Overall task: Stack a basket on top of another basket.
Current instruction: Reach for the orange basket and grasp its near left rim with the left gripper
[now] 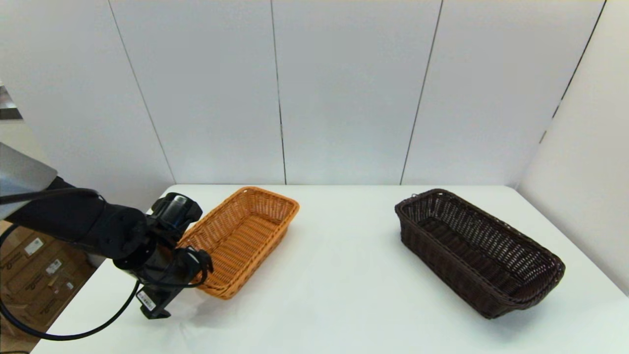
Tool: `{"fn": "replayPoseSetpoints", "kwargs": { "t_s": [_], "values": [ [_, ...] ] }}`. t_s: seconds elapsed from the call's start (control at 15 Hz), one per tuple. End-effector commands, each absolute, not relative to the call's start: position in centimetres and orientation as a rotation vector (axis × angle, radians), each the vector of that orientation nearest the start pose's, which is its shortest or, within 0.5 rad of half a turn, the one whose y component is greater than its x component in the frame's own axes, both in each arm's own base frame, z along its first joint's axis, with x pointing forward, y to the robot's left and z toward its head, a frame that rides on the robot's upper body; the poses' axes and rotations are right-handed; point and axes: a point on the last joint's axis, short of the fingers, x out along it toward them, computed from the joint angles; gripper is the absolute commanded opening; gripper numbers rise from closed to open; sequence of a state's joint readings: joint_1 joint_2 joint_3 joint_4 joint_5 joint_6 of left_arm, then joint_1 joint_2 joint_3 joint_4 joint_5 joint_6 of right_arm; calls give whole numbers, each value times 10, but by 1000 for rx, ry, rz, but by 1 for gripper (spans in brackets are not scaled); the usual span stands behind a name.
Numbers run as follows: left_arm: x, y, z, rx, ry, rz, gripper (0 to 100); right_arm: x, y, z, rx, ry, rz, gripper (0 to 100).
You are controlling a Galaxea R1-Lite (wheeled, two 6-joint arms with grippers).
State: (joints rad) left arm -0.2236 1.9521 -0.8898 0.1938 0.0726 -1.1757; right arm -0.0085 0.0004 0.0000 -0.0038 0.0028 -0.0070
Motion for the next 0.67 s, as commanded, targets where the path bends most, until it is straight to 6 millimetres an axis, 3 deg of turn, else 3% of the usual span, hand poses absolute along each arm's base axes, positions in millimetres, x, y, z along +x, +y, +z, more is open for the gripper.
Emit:
{"fn": "replayPoseSetpoints", "kwargs": {
  "t_s": [0.07, 0.67],
  "values": [
    [287, -64, 65, -834, 1143, 606, 100, -23, 0, 76, -8, -5, -5, 100],
    [287, -64, 65, -837, 1150, 598, 100, -23, 0, 76, -6, -5, -5, 100]
  ]
}}
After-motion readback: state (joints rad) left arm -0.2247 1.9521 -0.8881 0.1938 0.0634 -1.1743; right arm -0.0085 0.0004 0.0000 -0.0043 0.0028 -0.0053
